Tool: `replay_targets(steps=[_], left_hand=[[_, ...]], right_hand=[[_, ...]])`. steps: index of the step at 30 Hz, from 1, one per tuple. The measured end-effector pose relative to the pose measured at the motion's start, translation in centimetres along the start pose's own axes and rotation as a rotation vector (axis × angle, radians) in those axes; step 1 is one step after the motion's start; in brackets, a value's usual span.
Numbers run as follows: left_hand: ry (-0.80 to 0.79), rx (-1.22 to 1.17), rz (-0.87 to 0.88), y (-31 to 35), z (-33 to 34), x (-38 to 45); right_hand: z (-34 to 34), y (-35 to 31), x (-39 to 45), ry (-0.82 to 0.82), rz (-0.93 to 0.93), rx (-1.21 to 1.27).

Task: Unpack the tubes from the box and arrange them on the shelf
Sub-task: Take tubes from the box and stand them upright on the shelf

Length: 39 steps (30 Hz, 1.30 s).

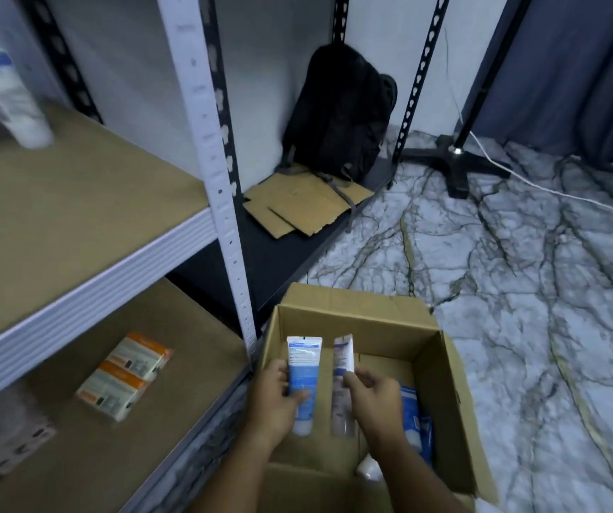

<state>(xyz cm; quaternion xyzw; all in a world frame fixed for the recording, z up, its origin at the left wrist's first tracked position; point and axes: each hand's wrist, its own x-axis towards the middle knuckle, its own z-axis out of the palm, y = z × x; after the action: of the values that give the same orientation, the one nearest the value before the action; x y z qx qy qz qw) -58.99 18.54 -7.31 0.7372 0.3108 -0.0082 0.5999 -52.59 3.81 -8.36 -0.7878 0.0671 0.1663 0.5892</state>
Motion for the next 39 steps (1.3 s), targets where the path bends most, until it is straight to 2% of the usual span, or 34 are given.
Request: replay_targets(steps=[2, 6, 9, 15, 23, 30, 39], left_hand=[[0.018, -0.030, 0.065, 1.9, -1.5, -1.6], [0.105, -0.058, 0.197, 5.9, -4.3, -4.9], [0.152, -0.094, 0.293, 8.9, -6.8, -7.8], [0.311, -0.097, 0.495, 14.7, -12.6, -13.6], [0.507, -0.187, 0.608, 19.0, -20.4, -19.5], [0.679, -0.172, 0.628, 18.7, -28.1, -23.6], [0.895, -0.180, 0.522, 13.9, -35.4, -26.3]], right_hand=[[-0.7, -2.4, -1.5, -0.028, -0.041, 0.090], [-1.6, -7.7, -4.9, -0.081, -0.238, 0.174], [-1.9, -11.4, -7.6, -0.171, -0.323, 0.231], [-1.9, -18.8, -12.7, -0.306, -0.548, 0.263], [2.2, -27.2, -17.5, -0.424, -0.768, 0.262], [8.8, -31.6, -21.3, -0.666, -0.780, 0.282], [18.0, -32.1, -24.2, -0.846, -0.716, 0.250]])
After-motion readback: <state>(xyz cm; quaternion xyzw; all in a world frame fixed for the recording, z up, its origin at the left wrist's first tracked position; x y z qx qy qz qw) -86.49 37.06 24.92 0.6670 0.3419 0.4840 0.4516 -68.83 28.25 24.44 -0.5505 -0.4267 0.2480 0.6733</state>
